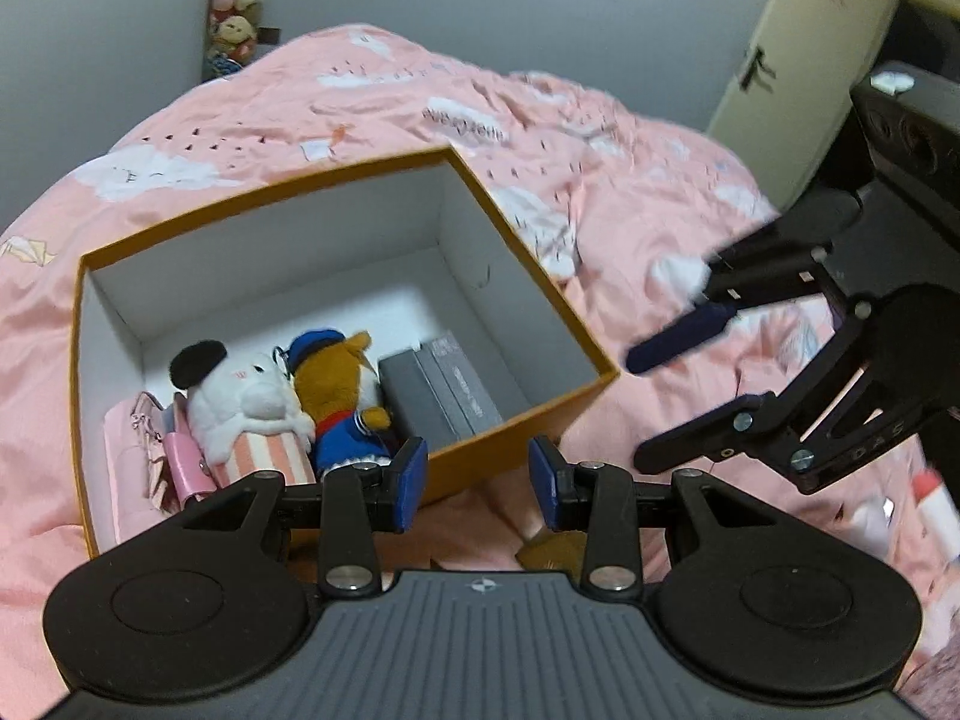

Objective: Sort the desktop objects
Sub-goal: 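Grasp the white bottle with the left tool while the right tool grasps the gold box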

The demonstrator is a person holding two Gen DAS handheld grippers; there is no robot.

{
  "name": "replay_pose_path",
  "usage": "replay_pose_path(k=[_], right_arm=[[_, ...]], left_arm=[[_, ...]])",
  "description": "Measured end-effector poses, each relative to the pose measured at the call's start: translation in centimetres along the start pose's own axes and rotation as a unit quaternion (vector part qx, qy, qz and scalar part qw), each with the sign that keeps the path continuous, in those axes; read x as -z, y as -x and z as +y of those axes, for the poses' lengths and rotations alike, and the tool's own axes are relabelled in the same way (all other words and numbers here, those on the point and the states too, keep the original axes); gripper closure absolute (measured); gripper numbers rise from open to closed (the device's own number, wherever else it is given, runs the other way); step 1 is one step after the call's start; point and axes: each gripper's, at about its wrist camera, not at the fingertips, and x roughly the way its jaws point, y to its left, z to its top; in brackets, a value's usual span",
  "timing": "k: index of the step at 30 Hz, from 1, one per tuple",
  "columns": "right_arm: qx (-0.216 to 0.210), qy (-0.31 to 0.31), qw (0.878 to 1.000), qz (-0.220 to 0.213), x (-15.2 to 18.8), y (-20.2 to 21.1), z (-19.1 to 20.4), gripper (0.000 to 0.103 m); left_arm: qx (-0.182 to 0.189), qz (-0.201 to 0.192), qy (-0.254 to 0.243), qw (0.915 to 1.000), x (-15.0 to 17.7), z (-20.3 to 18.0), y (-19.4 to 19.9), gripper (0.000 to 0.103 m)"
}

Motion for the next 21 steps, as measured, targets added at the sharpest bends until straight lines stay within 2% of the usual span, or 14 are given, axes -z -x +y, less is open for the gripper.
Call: replay_pose_path(k=[3,6,9,13,16,21], right_arm=[[0.012,-0.075,0.997,0.003,3.0,-1.2,-0.4,0.05],[0.016,-0.158,0.987,0.006,5.7,-3.6,-0.7,0.05],[0.049,-0.203,0.978,-0.001,7.9,-6.0,0.5,0.048],[0.078,-0.262,0.962,-0.011,9.6,-8.3,1.3,0.035],[0.098,-0.28,0.955,-0.002,10.5,-9.2,1.4,0.035],[0.075,-0.306,0.949,-0.01,11.1,-9.4,0.5,0.035]], left_arm=[[0.006,0.034,-0.037,0.9987,0.3,-0.9,-1.1,0.061],[0.005,0.062,-0.07,0.9956,1.1,-1.9,-2.2,0.061],[-0.003,0.088,-0.108,0.9903,2.3,-3.2,-3.4,0.061],[0.006,0.128,-0.171,0.9769,4.2,-5.1,-4.8,0.054],[0.014,0.149,-0.209,0.9664,5.3,-6.2,-5.7,0.052],[0.022,0.174,-0.256,0.9507,6.5,-7.4,-6.7,0.051]])
